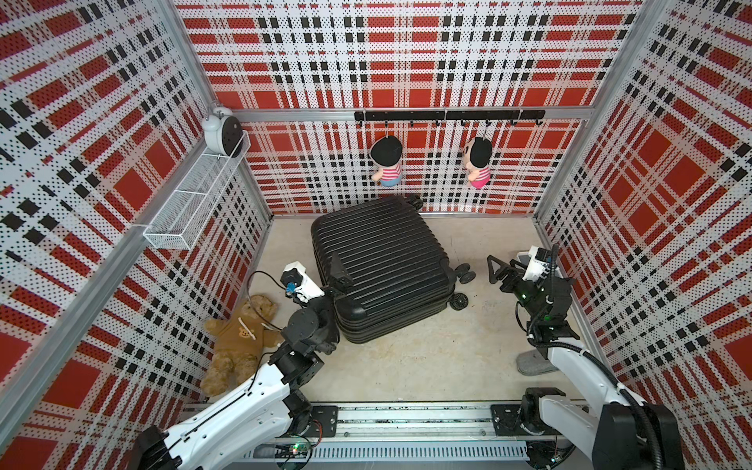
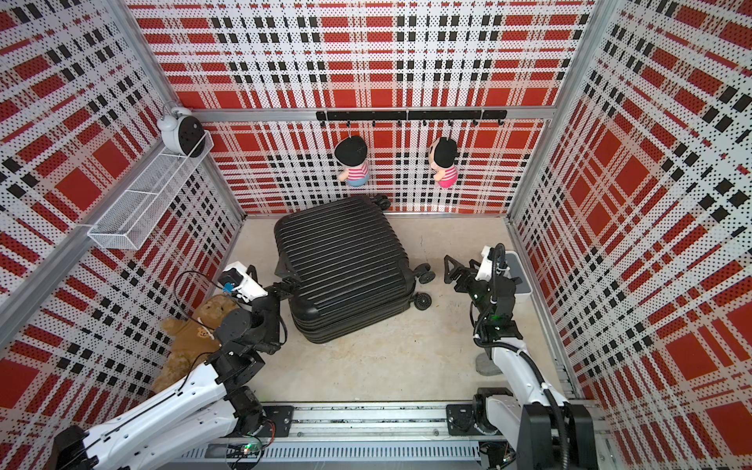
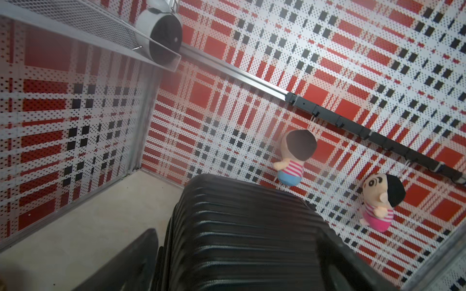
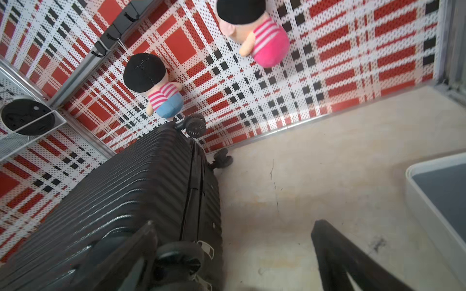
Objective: Open the suitcase zippers
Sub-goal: Adjust the suitcase at the center of the board.
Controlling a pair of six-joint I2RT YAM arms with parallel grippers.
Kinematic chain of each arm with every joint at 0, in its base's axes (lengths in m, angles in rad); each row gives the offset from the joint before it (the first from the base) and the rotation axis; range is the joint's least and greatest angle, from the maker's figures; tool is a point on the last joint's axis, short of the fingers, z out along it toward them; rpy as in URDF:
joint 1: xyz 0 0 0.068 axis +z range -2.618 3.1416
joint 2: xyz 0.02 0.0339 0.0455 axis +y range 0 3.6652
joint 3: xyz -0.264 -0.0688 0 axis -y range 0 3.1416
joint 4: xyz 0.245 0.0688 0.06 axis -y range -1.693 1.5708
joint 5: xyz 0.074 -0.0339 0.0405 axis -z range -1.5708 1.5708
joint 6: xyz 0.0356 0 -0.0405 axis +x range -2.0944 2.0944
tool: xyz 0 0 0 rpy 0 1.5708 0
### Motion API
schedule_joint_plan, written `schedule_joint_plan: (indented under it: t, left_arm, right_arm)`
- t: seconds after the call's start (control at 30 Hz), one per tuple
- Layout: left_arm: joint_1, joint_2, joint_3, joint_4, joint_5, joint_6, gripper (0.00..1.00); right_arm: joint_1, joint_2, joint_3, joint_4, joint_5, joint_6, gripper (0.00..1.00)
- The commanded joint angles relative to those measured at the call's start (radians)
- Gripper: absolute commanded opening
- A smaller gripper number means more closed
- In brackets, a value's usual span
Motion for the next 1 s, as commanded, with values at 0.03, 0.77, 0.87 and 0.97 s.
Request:
schedule_joint_plan:
  t: [0.03,0.77,0.87,0.97]
  left_arm:
    - [-0.010,-0.021,0.032,-0.234,-0.019,-0.182,0.98]
    - [-0.053,0.058,0.204,-0.604,0.250,-0.511,0.98]
    - [-0.057,0.106,0.214,-0.604,0.266,-0.504,0.98]
    - [-0.052,0.113,0.218,-0.627,0.261,-0.507,0.98]
  right_arm:
    - [-0.001,0.116,0.091,-0.015,-0.298,0.096,1.00]
    - [0.536,0.566,0.484,-0.173,-0.341,-0.025,0.93]
    - [0.532,0.520,0.493,-0.215,-0.196,-0.026,0.98]
    - [0.509,0.442,0.468,-0.273,-0.120,-0.086,1.00]
